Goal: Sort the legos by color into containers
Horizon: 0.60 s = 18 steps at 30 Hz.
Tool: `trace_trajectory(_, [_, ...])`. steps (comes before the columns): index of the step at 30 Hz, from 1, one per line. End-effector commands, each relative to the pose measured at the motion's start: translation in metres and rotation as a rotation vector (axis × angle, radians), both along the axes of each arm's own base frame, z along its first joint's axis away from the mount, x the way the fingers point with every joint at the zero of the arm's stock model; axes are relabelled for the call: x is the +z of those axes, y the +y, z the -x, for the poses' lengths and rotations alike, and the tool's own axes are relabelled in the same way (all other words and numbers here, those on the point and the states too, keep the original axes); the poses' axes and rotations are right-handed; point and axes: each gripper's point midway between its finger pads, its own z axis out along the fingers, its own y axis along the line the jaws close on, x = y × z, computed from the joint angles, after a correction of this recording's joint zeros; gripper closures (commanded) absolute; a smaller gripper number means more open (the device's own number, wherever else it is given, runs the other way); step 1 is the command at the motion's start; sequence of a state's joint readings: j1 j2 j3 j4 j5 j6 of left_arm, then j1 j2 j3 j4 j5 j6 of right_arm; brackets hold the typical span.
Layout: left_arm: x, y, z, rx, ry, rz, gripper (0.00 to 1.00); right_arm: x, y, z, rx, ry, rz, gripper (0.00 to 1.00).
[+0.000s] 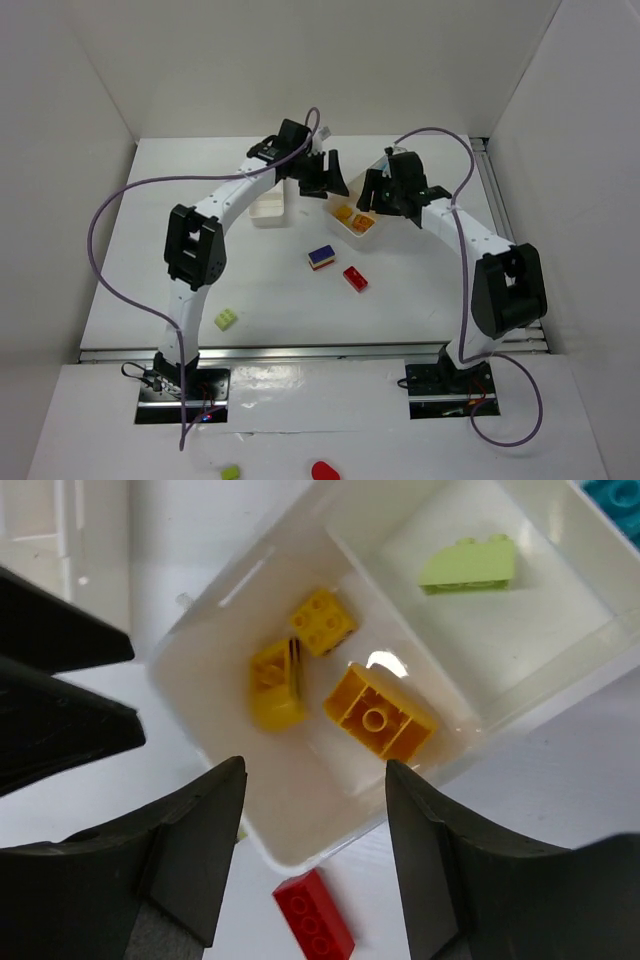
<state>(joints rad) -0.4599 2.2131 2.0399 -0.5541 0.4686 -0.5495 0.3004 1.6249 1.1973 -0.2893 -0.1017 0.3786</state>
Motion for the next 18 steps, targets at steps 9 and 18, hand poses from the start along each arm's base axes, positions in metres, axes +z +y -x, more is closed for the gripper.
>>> trace_trajectory(9, [0.105,0.216,0.031,0.578,-0.162,-0.251,0.24,0.035,0.178,0.107,0.586,-0.165,0.117,0.15])
trace_trajectory(18, [0.114,0.345,0.085,0.865,-0.14,-0.35,0.21,-0.045,0.304,0.222,1.065,-0.131,0.226,0.13])
